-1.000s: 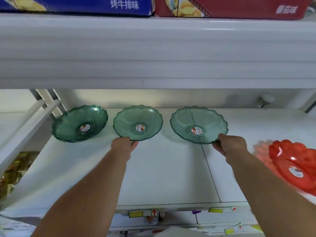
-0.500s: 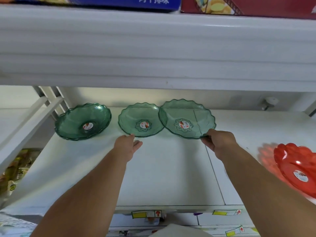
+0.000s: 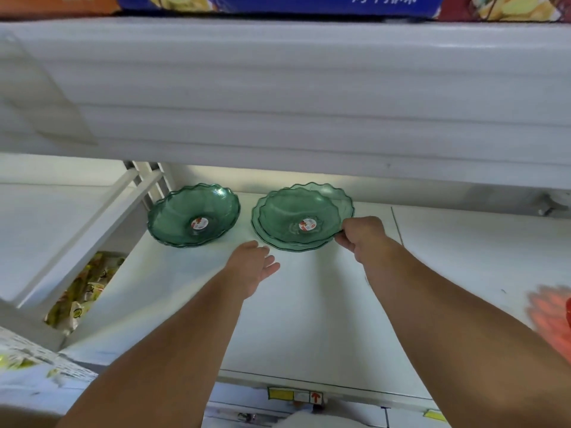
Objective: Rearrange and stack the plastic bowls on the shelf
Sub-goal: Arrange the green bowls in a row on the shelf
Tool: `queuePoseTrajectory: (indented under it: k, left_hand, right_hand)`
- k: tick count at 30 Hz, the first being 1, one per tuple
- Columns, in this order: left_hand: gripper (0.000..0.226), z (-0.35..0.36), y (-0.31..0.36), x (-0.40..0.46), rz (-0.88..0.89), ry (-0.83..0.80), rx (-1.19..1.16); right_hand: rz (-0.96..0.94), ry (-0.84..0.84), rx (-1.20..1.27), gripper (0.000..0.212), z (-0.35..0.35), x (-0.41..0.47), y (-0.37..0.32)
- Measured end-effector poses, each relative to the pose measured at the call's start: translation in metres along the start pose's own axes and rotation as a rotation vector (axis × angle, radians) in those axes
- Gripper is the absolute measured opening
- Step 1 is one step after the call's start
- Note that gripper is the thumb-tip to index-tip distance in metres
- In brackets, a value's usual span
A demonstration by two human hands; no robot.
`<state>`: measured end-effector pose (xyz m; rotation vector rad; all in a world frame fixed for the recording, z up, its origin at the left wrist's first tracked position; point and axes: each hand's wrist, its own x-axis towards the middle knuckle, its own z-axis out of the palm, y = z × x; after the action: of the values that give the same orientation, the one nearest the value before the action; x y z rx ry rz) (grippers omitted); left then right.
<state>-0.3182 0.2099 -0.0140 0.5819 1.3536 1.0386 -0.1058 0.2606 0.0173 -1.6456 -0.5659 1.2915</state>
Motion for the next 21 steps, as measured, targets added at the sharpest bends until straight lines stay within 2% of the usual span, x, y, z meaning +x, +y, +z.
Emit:
queuePoseTrajectory:
  k: [4,8,10,13,18,21]
  left_hand:
    - [0.043,0.002,0.004,0.000,-0.011,-0.031,0.031]
    - [0.028,0.003,0.007,0.000,-0.078,-0.073,-0.036]
    - [0.036,0.005,0.010,-0.005,-0.110,-0.084,-0.069]
    - [0.029,0.002,0.011,-0.005,-0.132,-0.115,-0.140]
    - [0.029,0.003,0.014,-0.008,-0.111,-0.132,-0.156]
    - [0.032,0.004,0.017,-0.015,-0.113,-0.149,-0.166]
  right_hand:
    - [0.013,-0.013,-0.085,0.012,0.015,0.010,0.006]
    - [0.026,-0.021,-0.131,0.009,0.021,0.013,0.011]
    - [0.017,0.008,-0.168,0.015,0.020,0.019,0.014]
    - [-0.030,0.043,-0.322,0.024,0.018,0.023,0.018]
    - [-0.132,0.039,-0.541,0.003,0.018,0.035,0.021]
    - [-0.151,0.070,-0.586,0.016,0.018,0.026,0.014]
